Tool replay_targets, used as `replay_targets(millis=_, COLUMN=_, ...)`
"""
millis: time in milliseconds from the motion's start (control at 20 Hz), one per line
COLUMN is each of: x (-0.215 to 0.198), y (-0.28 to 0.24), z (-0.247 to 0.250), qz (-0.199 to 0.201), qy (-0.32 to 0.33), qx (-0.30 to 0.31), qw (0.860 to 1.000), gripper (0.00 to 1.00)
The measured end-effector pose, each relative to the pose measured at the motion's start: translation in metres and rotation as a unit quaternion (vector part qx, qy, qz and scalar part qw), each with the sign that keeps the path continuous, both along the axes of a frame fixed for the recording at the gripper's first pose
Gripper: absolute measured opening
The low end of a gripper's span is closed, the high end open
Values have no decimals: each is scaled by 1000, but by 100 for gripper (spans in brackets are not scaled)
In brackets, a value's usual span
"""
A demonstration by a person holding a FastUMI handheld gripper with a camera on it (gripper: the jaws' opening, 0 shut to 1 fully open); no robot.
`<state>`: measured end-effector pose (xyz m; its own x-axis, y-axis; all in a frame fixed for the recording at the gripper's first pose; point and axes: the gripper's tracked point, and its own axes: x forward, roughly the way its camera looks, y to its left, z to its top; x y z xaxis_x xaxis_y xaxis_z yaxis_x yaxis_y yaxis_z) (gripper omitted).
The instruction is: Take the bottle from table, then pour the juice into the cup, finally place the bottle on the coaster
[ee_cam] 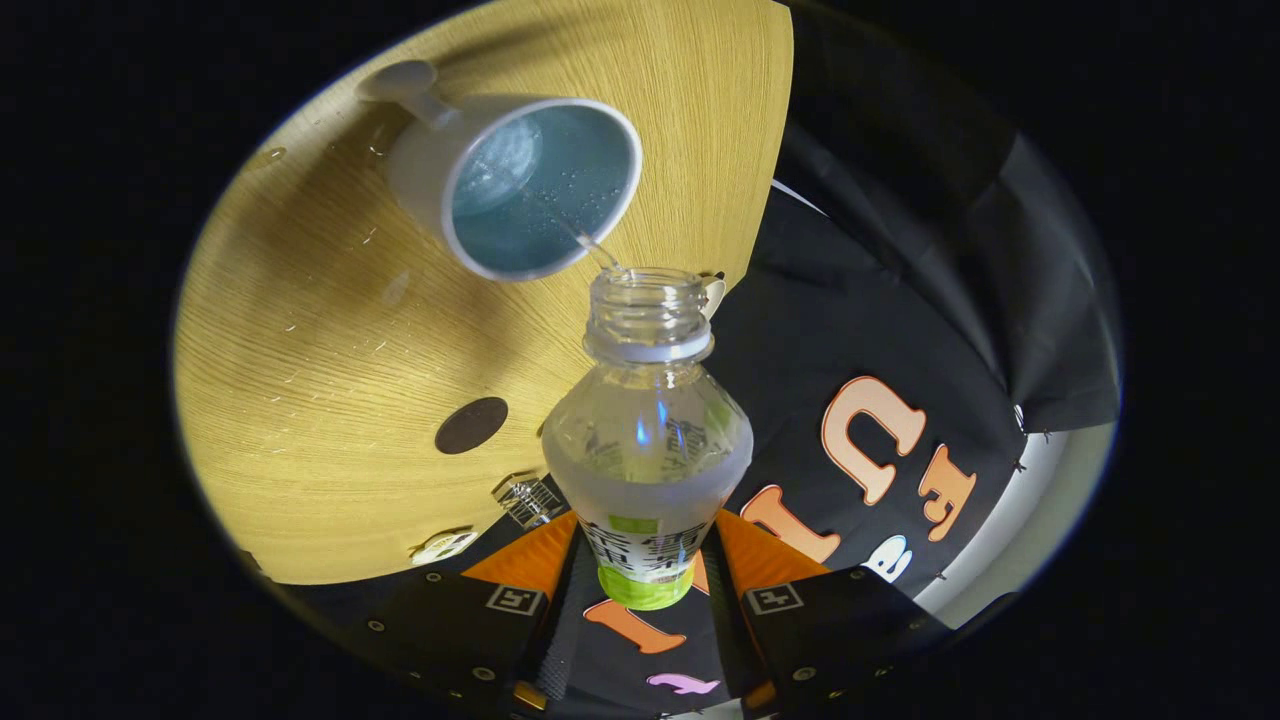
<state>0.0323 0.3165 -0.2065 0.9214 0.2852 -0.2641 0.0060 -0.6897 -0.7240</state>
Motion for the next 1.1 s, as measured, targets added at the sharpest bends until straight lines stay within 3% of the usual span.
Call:
replay_targets(millis=800, x=13, y=-1, z=7, qz=4, qy=-3, qx=-6, qw=1000, gripper=59)
replay_targets(millis=1100, x=8, y=-15, z=-8, qz=-23, qy=35, qx=46, qw=998, gripper=59)
